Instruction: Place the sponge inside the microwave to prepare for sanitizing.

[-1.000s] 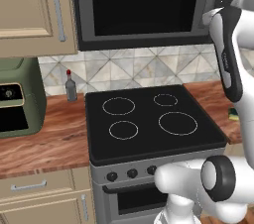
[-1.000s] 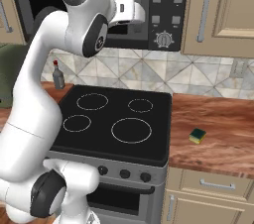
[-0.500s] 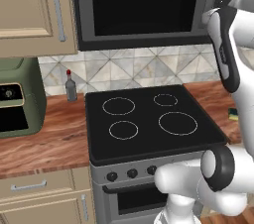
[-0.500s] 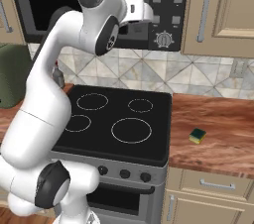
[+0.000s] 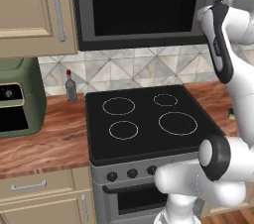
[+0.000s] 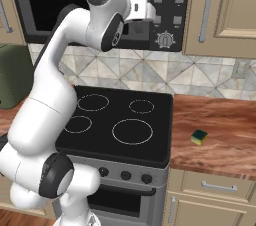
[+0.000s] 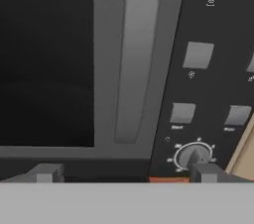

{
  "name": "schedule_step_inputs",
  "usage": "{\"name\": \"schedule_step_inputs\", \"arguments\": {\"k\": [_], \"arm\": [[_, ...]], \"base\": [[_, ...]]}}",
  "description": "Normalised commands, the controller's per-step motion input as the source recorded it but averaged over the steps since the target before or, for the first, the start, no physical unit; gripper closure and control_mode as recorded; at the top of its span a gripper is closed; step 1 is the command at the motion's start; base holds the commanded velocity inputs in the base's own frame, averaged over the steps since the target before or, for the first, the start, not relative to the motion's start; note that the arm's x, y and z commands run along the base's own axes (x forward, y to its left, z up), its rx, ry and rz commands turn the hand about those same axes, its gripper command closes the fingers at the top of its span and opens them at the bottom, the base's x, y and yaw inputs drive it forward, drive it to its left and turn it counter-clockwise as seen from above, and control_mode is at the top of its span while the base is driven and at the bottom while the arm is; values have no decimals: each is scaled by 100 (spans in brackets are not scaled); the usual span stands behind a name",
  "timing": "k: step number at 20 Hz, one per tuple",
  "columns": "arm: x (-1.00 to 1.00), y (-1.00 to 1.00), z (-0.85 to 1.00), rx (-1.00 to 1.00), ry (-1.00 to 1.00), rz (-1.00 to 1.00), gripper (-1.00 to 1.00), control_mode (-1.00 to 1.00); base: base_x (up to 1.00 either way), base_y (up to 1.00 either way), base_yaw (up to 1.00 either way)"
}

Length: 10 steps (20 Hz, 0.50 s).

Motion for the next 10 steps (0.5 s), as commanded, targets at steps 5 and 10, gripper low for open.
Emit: {"name": "schedule_step_inputs", "arguments": {"k": [5, 10], "arm": [[37, 0, 0, 10, 5, 0, -100, -100], [42, 0, 0, 2, 1, 0, -100, -100]], "base": [[0, 0, 0], [0, 0, 0]]}}
